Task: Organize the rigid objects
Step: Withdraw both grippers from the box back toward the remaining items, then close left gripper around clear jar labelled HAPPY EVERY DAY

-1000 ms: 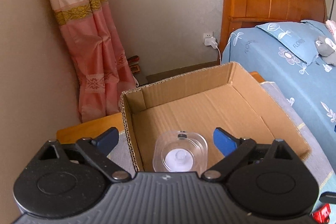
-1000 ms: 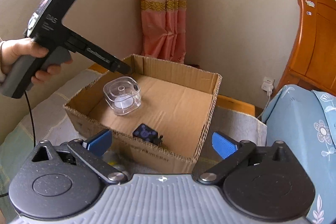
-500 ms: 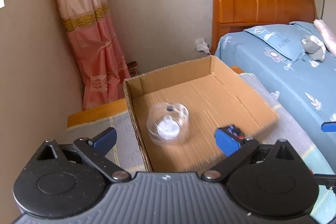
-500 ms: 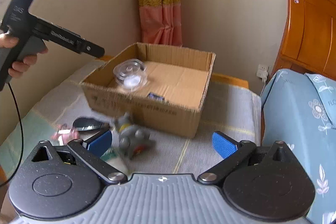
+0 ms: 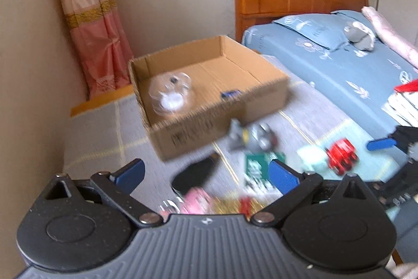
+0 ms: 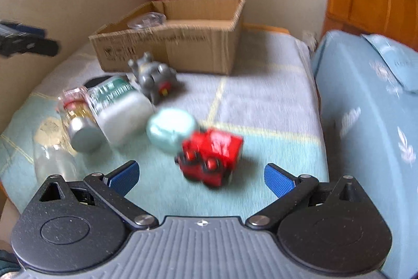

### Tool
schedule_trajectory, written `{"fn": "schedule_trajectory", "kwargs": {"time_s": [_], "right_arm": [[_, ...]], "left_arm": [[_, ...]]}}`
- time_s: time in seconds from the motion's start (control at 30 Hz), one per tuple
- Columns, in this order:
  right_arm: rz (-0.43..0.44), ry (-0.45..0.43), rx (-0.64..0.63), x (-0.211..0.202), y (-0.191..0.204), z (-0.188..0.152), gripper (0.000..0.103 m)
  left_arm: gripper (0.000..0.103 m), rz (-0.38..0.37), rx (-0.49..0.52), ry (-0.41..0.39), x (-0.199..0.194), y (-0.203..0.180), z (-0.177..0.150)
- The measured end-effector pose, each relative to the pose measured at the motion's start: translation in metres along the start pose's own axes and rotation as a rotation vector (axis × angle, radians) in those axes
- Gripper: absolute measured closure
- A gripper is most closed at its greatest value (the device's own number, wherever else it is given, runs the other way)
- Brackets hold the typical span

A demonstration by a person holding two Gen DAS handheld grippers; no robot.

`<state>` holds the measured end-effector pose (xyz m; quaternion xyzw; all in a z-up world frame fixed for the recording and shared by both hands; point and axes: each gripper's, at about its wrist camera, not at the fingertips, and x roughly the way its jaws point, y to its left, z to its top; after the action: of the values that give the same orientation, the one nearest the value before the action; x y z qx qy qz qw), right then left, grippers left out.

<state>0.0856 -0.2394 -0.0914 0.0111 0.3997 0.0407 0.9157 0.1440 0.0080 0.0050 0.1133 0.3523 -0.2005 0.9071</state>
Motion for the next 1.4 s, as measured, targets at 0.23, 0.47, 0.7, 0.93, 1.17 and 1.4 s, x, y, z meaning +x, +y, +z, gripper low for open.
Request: {"fn": "schedule_trajectory", "kwargs": {"time_s": [0.23, 0.47, 0.7, 0.93, 1.17, 1.4], "right_arm": [[-0.091, 0.02, -0.01, 0.008, 0.01, -0.023, 0.0], [-0.098, -0.006, -0.005, 0.003, 0.014, -0.029, 0.0], [-0.102, -0.018, -0.001, 0.003, 0.015, -0.03, 0.0], [-0.099, -0.04, -0.007, 0.002, 0.015, -0.033, 0.0], [-0.09, -0.057, -0.017, 0.004, 0.015, -0.033, 0.0], [-0.085, -0.066, -0.021, 0.007, 0.018, -0.03, 0.0]], "left_arm": [[0.002, -0.016, 0.018, -0.004, -0.021, -0.024, -0.048], [0.002, -0.068, 0.054, 0.045, -0.023, -0.044, -0.087], [0.002, -0.065, 0.092, 0.107, 0.006, -0.058, -0.109], [0.002, -0.092, 0.001, 0.124, 0.025, -0.055, -0.111], [0.003, -0.063, 0.0, 0.038, 0.022, -0.054, -0.103], [0.011, -0.08, -0.07, 0.035, 0.018, -0.042, -0.1]]}}
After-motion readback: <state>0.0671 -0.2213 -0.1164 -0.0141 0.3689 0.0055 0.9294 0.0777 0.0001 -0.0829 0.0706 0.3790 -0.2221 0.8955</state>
